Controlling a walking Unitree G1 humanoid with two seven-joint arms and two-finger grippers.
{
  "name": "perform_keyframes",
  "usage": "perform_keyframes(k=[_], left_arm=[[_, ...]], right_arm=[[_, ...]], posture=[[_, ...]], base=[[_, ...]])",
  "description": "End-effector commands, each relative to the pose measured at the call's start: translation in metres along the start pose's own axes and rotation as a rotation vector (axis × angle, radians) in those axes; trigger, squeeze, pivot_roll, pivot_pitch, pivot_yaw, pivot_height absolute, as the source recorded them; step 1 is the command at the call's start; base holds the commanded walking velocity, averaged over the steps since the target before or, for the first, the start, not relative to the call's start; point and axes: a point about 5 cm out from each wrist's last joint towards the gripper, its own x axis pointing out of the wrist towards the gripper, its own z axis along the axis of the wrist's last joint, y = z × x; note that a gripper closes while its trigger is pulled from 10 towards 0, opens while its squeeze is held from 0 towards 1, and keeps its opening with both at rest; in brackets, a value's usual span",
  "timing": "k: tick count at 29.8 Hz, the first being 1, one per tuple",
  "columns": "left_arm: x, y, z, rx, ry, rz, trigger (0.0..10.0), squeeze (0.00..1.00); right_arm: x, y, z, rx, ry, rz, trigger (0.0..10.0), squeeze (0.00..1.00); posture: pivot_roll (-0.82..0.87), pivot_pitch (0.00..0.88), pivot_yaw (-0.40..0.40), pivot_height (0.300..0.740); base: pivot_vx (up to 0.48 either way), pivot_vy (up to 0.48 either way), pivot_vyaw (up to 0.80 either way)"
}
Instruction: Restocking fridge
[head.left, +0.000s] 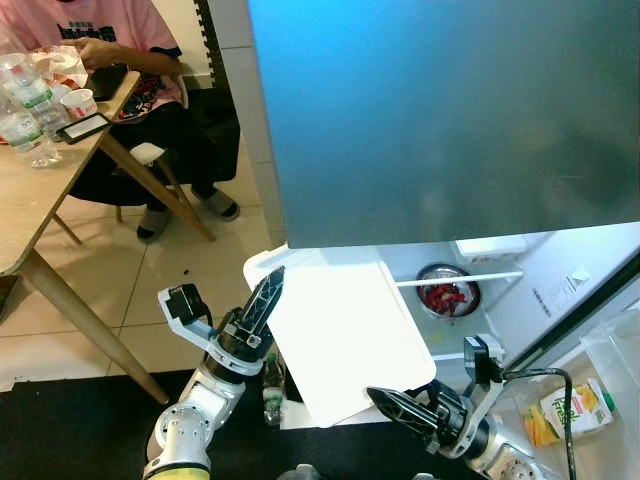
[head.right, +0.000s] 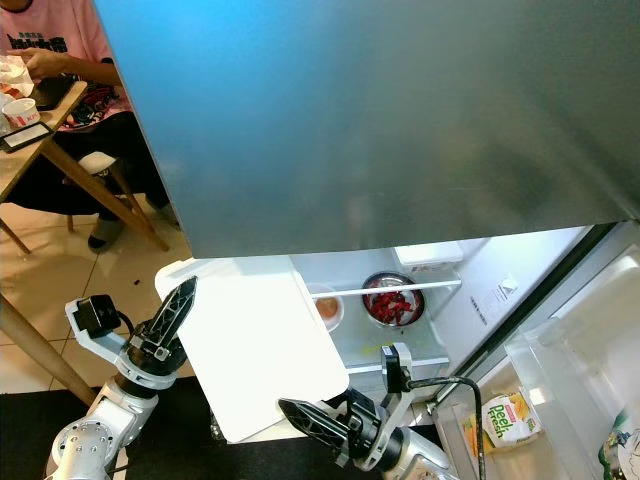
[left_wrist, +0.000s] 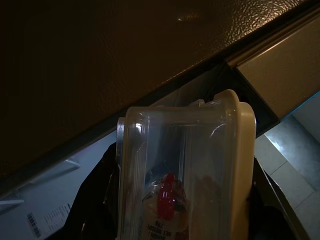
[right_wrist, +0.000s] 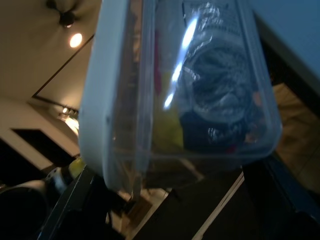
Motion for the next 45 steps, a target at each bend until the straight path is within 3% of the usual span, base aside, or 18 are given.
perform_keyframes(k=[1,8,16,17,39,40,41,42,43,45], left_arm=[[0.002,-0.003,0.003,0.005,-0.048,-0.017,0.0,0.0],[0.005,-0.003,0.003,0.001,-0.059,-0.026,0.0,0.0],[0.006,-0.002,0.002,0.0,-0.066,-0.028,0.0,0.0],[0.006,-0.002,0.002,0.0,-0.068,-0.029,0.0,0.0],[0.006,0.001,-0.004,-0.015,-0.069,-0.019,0.0,0.0],[0.005,0.002,-0.006,-0.019,-0.063,-0.006,4.4,0.0],[0.004,0.004,-0.008,-0.025,-0.057,0.007,10.0,0.28],[0.004,0.004,-0.008,-0.025,-0.057,0.007,10.0,0.28],[0.002,0.005,-0.011,-0.036,-0.04,0.021,10.0,1.0],[0.001,0.006,-0.013,-0.033,-0.023,0.029,10.0,1.0]], right_arm=[[-0.002,-0.003,0.0,-0.004,-0.026,-0.031,10.0,0.0],[0.004,-0.006,0.007,0.009,-0.139,-0.043,10.0,0.0],[0.011,-0.007,0.009,0.022,-0.183,-0.037,10.0,0.0],[0.011,-0.008,0.009,0.022,-0.186,-0.041,0.0,0.0],[-0.007,-0.015,0.022,0.033,-0.264,-0.106,0.0,0.0],[-0.01,-0.016,0.023,0.032,-0.268,-0.115,0.0,0.0],[-0.014,-0.016,0.024,0.028,-0.271,-0.127,0.0,0.0],[-0.014,-0.016,0.024,0.028,-0.271,-0.127,0.0,0.0],[-0.021,-0.018,0.026,0.022,-0.281,-0.154,0.0,0.0],[-0.026,-0.019,0.028,0.018,-0.289,-0.172,0.0,0.0]], posture=[[-0.02,0.147,0.044,0.74],[-0.02,0.149,0.044,0.74],[-0.02,0.146,0.042,0.74],[-0.02,0.146,0.041,0.74],[-0.02,0.139,0.036,0.74],[-0.02,0.14,0.037,0.74],[-0.02,0.141,0.037,0.74],[-0.02,0.141,0.037,0.74],[-0.03,0.141,0.036,0.74],[-0.03,0.144,0.036,0.74]], base=[[0.0,0.0,0.0],[0.0,0.0,0.0],[0.0,0.0,0.0],[0.0,0.0,0.0],[0.0,0.0,0.0],[0.0,0.0,0.0],[0.0,0.0,0.0],[0.0,0.0,0.0],[0.0,0.0,0.0],[0.0,0.0,0.0]])
